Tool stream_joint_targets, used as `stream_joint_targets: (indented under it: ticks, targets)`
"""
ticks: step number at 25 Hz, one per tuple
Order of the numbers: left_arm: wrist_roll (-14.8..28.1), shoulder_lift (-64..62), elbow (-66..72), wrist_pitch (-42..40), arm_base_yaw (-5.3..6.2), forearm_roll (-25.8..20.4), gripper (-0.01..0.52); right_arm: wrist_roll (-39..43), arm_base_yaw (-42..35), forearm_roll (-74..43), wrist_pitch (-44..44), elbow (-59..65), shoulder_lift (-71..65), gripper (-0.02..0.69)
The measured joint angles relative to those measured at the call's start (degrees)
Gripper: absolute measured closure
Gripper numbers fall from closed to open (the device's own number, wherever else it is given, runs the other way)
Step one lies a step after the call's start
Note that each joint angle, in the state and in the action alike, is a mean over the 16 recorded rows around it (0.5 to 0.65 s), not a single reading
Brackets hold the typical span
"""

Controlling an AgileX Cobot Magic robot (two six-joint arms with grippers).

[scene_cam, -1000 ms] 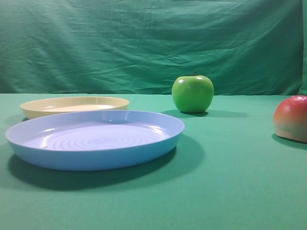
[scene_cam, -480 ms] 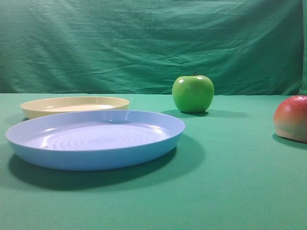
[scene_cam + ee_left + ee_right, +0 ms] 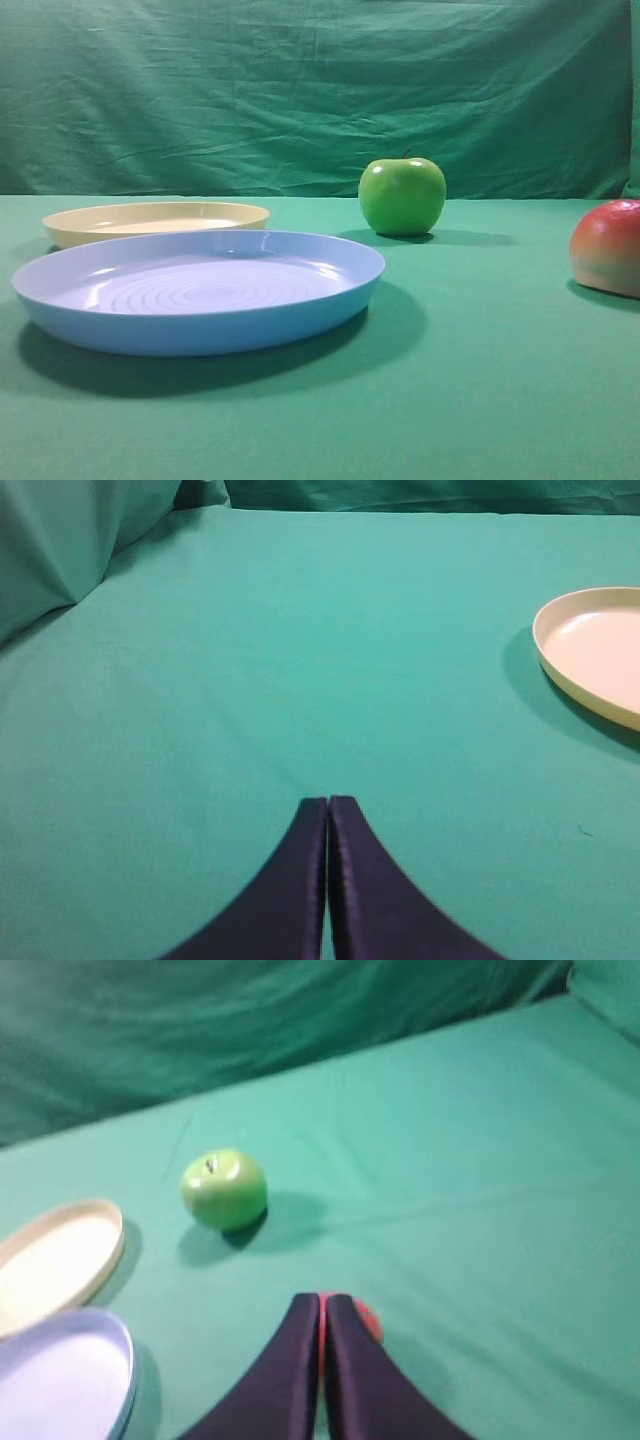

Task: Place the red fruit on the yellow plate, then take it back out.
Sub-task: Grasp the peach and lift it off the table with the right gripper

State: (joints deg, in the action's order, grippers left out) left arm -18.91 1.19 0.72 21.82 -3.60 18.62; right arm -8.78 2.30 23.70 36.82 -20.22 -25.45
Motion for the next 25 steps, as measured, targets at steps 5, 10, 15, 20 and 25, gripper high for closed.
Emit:
stream_joint_targets:
  ticks: [5, 10, 15, 20, 25]
  targets:
    - [0.0, 0.0, 0.0, 0.0, 0.0, 0.0, 0.514, -2.0, 0.0, 0.18, 8.97, -5.64, -14.76, 0.665]
    - [0.0, 0.0, 0.0, 0.0, 0.0, 0.0, 0.514, -4.71, 0.87, 0.17, 12.97, -9.67, -27.41, 0.665]
    - [0.0, 0.0, 0.0, 0.0, 0.0, 0.0, 0.514, -6.61, 4.13, -2.17, 12.41, -13.38, -36.65, 0.665]
    - [0.0, 0.0, 0.0, 0.0, 0.0, 0.0, 0.514, -7.4, 8.14, -5.82, 10.34, -17.81, -43.06, 0.656]
    - [0.0, 0.0, 0.0, 0.0, 0.0, 0.0, 0.514, -7.86, 11.67, -9.67, 8.01, -21.97, -47.53, 0.556]
